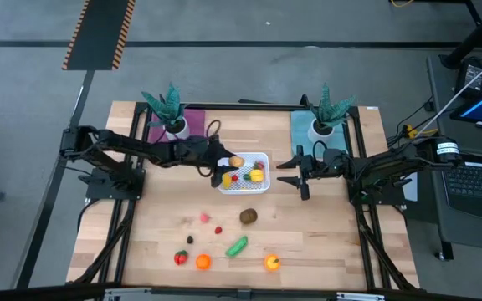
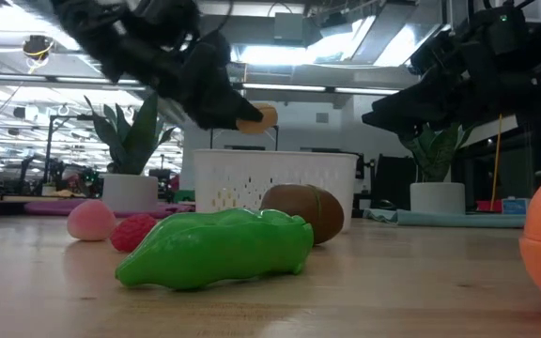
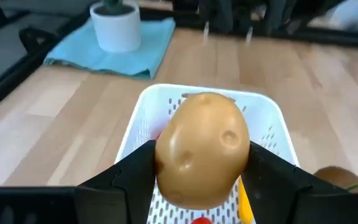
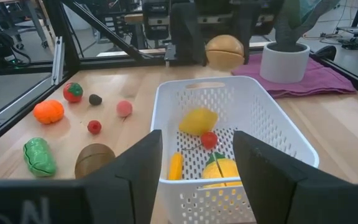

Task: Pick and placing Produce into tupperware
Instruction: Put the brown potato into the white bin

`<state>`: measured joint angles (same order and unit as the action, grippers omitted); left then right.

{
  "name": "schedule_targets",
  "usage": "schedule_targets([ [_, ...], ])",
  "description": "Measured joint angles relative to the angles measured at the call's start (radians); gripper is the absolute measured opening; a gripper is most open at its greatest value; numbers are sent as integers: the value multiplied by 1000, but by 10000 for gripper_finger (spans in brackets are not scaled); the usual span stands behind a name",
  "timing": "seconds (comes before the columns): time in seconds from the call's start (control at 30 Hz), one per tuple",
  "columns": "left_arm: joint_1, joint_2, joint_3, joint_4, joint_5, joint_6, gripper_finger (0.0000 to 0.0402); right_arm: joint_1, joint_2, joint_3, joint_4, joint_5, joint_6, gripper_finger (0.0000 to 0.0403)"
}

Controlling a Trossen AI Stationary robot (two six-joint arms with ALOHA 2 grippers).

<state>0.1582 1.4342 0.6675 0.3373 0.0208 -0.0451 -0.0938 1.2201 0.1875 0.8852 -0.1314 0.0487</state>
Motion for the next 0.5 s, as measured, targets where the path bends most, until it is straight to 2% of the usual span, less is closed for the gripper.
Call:
schedule_targets([
  [0.3, 1, 0, 209, -432, -10, 58, 199, 0, 0, 0, -2, 0, 0, 200],
  [0.5, 1, 0, 232, -480, -17, 57, 199, 0, 0, 0, -9, 0, 0, 200],
])
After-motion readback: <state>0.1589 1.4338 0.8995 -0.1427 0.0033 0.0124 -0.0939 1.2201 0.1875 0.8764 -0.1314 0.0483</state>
